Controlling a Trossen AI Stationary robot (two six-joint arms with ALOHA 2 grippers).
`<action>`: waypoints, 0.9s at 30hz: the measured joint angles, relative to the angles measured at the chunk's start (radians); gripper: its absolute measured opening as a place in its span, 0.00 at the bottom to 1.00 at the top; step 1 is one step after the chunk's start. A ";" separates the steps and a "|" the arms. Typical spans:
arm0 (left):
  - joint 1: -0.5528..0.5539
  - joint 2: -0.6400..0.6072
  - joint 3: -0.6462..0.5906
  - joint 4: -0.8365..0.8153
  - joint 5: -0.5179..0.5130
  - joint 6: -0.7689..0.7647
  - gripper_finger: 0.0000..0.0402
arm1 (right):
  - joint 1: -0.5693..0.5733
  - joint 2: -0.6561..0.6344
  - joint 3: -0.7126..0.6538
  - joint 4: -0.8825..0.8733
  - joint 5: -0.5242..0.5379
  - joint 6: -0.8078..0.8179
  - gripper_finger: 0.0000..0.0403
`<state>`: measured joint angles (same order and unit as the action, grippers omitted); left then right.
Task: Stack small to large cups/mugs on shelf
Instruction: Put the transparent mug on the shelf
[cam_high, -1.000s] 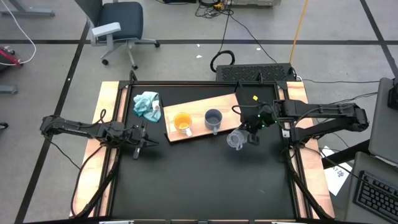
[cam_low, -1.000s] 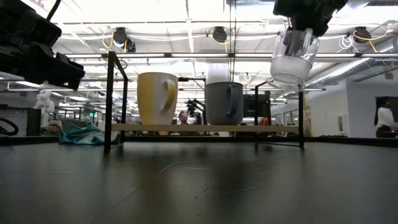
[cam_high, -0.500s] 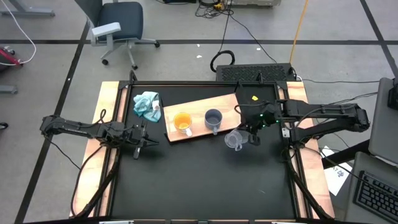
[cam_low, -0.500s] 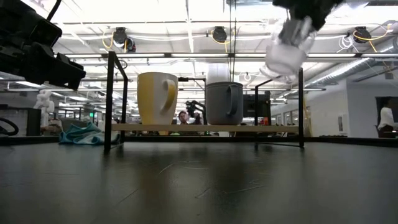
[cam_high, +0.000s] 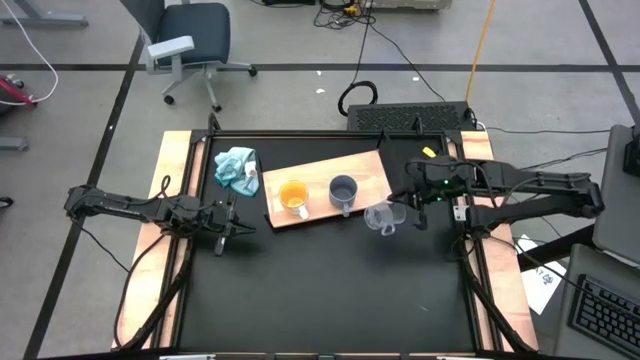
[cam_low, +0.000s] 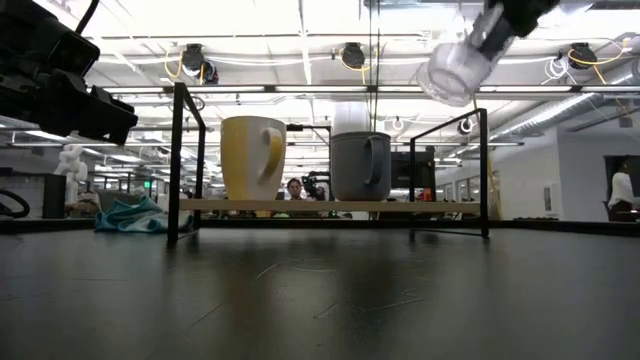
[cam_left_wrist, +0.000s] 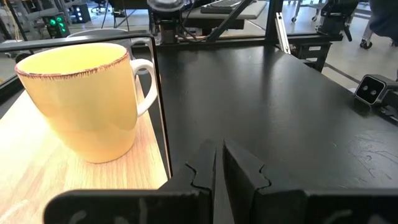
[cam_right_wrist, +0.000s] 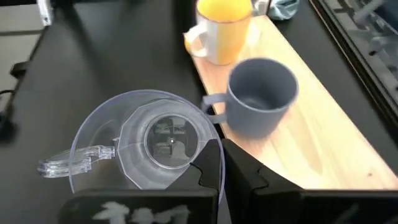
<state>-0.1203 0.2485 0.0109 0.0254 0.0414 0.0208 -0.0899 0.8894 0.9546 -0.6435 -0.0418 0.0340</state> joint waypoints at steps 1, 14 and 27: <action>0.000 0.000 0.000 0.000 0.000 0.000 0.08 | -0.004 -0.010 -0.020 0.007 0.004 0.004 0.00; 0.000 0.000 0.000 -0.001 0.000 0.008 0.08 | -0.009 -0.044 -0.174 0.162 0.003 0.033 0.00; 0.000 0.000 0.000 -0.008 0.000 0.006 0.08 | -0.105 0.020 -0.169 0.264 -0.060 -0.047 0.00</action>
<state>-0.1204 0.2485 0.0109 0.0170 0.0416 0.0265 -0.1953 0.9094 0.7857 -0.3793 -0.1019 -0.0131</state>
